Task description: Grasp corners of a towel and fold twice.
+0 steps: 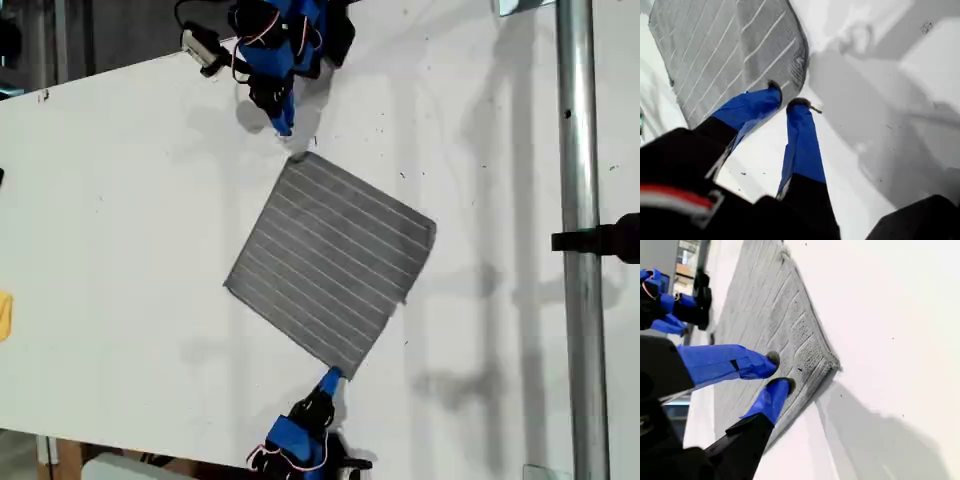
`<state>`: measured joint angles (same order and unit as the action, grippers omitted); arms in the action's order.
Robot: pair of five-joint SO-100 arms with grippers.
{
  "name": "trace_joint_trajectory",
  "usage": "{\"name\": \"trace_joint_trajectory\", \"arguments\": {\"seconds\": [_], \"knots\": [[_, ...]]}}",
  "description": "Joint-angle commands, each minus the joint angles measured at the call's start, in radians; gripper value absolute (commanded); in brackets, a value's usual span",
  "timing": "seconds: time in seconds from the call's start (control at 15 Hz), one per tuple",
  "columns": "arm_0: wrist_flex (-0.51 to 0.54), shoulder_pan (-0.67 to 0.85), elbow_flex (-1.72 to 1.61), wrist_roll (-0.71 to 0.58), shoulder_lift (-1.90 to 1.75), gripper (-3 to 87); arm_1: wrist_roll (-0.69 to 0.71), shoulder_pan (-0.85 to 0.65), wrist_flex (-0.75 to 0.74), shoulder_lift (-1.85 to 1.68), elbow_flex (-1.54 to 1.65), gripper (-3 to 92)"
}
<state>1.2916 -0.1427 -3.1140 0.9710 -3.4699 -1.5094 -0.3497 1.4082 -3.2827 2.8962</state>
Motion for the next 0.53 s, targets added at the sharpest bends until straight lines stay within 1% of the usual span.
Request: {"name": "trace_joint_trajectory", "arguments": {"seconds": [0.0,0.27,0.47], "knots": [[0.005,0.242,-0.006,0.543,-0.003,-2.9,0.017,0.054,-0.015,-0.006,-0.005,-0.3],[0.005,0.242,-0.006,0.548,-0.003,-2.9,0.017,0.061,-0.015,-0.006,-0.005,-0.3],[0.003,0.253,-0.006,0.604,-0.005,-2.4,0.008,0.075,-0.015,-0.006,-0.008,-0.3]]}}
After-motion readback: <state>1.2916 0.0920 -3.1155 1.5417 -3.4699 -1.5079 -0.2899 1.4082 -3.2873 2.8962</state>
